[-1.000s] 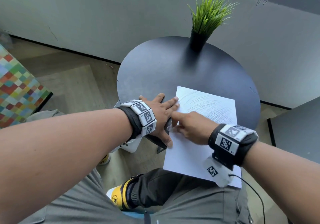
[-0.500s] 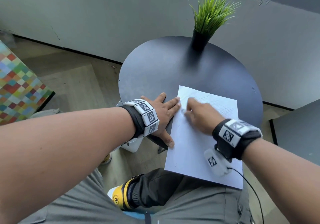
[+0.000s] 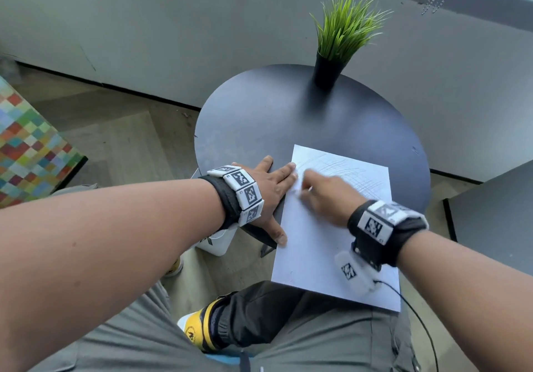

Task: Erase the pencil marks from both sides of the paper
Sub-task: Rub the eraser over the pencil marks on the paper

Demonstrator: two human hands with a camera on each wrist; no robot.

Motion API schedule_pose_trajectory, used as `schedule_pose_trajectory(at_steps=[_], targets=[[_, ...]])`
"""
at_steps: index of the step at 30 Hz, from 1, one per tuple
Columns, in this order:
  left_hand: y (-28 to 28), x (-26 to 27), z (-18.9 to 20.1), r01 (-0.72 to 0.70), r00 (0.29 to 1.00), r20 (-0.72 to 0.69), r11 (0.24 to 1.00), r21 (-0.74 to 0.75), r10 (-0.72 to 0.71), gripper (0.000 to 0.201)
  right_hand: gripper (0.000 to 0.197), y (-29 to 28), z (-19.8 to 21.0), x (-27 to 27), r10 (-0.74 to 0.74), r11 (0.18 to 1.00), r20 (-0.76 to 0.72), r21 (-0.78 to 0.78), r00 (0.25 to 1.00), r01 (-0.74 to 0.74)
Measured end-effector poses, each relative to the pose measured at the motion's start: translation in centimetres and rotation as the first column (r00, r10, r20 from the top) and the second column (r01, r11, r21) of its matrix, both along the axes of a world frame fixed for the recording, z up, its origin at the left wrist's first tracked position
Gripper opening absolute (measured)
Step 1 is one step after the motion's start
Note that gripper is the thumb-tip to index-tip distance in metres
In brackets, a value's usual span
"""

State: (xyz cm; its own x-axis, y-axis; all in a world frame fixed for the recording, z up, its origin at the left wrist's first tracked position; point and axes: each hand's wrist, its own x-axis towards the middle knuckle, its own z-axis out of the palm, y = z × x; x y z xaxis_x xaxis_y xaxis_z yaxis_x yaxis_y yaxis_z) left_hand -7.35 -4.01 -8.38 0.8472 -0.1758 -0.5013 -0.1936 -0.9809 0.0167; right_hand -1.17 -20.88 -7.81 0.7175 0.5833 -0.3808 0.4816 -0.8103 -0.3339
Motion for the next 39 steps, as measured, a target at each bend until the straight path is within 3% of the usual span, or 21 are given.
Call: schedule_pose_trajectory(at_steps=[2, 3, 7, 9, 12, 13, 17, 19, 22, 24, 26, 27, 28, 31, 32, 33, 36, 37, 39], targets=[[0.0, -0.1, 0.0, 0.008, 1.0, 0.001, 1.0, 0.012, -0.008, 0.144, 0.025, -0.8, 0.5, 1.7, -0.154, 0.988, 0.051, 0.01, 0.987, 0.153], [0.0, -0.1, 0.0, 0.008, 1.0, -0.003, 1.0, 0.017, -0.008, 0.144, 0.024, -0.9, 0.6, 1.1, -0.121, 0.993, 0.056, 0.01, 0.991, 0.121], [-0.1, -0.1, 0.0, -0.009, 1.0, -0.013, 1.0, 0.014, 0.009, 0.146, 0.017, -0.5, 0.4, -4.3, 0.25, 0.968, -0.1, -0.001, 0.963, -0.252], [-0.1, -0.1, 0.1, -0.008, 1.0, -0.014, 1.0, 0.017, 0.008, 0.144, 0.019, -0.7, 0.4, -2.3, 0.161, 0.987, -0.062, 0.003, 0.985, -0.161], [-0.3, -0.1, 0.4, 0.002, 1.0, -0.005, 1.0, 0.028, -0.002, 0.143, 0.022, -1.7, 0.1, 1.2, -0.163, 0.985, 0.026, 0.069, 0.986, 0.161], [-0.4, -0.1, 0.4, 0.001, 1.0, -0.01, 1.0, 0.031, -0.001, 0.143, 0.019, -1.7, 0.0, 0.6, -0.141, 0.987, 0.026, 0.077, 0.99, 0.138], [-0.5, 0.0, 0.7, -0.009, 0.999, -0.037, 0.999, 0.034, 0.01, 0.145, 0.015, -0.9, 0.0, -4.6, 0.243, 0.97, -0.109, 0.061, 0.964, -0.237], [-0.6, -0.1, 0.9, -0.004, 0.999, -0.034, 0.999, 0.037, 0.005, 0.144, 0.018, -0.9, 0.1, -2.9, 0.188, 0.982, -0.064, 0.043, 0.98, -0.186], [-0.8, -0.2, 1.1, 0.01, 1.0, -0.01, 0.999, 0.041, -0.009, 0.142, 0.021, -1.4, -0.1, 0.3, -0.092, 0.994, 0.05, 0.062, 0.994, 0.089], [-0.8, -0.2, 1.0, 0.003, 1.0, -0.024, 0.999, 0.048, -0.002, 0.143, 0.019, -1.2, -0.4, -1.3, 0.007, 0.998, 0.045, 0.061, 0.999, -0.01], [-0.9, -0.2, 1.0, -0.009, 0.999, -0.047, 0.998, 0.055, 0.011, 0.145, 0.017, -0.9, -0.4, -4.5, 0.222, 0.974, -0.054, 0.055, 0.973, -0.219], [-0.9, -0.1, 1.0, -0.008, 0.999, -0.05, 0.998, 0.057, 0.011, 0.146, 0.014, -1.1, -0.3, -4.7, 0.261, 0.965, -0.097, 0.043, 0.96, -0.258], [-0.8, -0.1, 1.1, -0.005, 0.999, -0.049, 0.998, 0.055, 0.008, 0.145, 0.013, -1.1, -0.1, -3.8, 0.238, 0.971, -0.094, 0.029, 0.967, -0.237], [-0.8, -0.1, 1.0, 0.003, 0.999, -0.035, 0.999, 0.052, -0.002, 0.144, 0.02, -1.8, 0.3, 0.5, -0.109, 0.993, 0.036, 0.047, 0.993, 0.107], [-0.9, -0.2, 1.1, 0.003, 0.999, -0.039, 0.998, 0.055, -0.001, 0.144, 0.021, -1.9, 0.3, 0.6, -0.157, 0.986, 0.057, 0.062, 0.986, 0.153], [-0.9, -0.2, 1.1, 0.0, 0.999, -0.046, 0.998, 0.057, 0.003, 0.144, 0.019, -1.6, 0.3, -0.2, -0.117, 0.992, 0.072, 0.05, 0.991, 0.113], [-0.9, -0.1, 1.1, -0.018, 0.997, -0.072, 0.999, 0.046, 0.022, 0.145, 0.015, -0.5, -0.4, -5.2, 0.209, 0.978, -0.021, -0.004, 0.978, -0.209], [-0.9, 0.0, 1.1, -0.018, 0.997, -0.074, 0.999, 0.043, 0.021, 0.145, 0.015, -0.7, -0.4, -5.3, 0.226, 0.974, -0.052, 0.001, 0.973, -0.226], [-0.9, 0.0, 1.1, -0.008, 0.998, -0.067, 0.999, 0.043, 0.011, 0.144, 0.019, -0.9, 0.0, -2.3, 0.063, 0.998, -0.021, -0.002, 0.998, -0.063]])
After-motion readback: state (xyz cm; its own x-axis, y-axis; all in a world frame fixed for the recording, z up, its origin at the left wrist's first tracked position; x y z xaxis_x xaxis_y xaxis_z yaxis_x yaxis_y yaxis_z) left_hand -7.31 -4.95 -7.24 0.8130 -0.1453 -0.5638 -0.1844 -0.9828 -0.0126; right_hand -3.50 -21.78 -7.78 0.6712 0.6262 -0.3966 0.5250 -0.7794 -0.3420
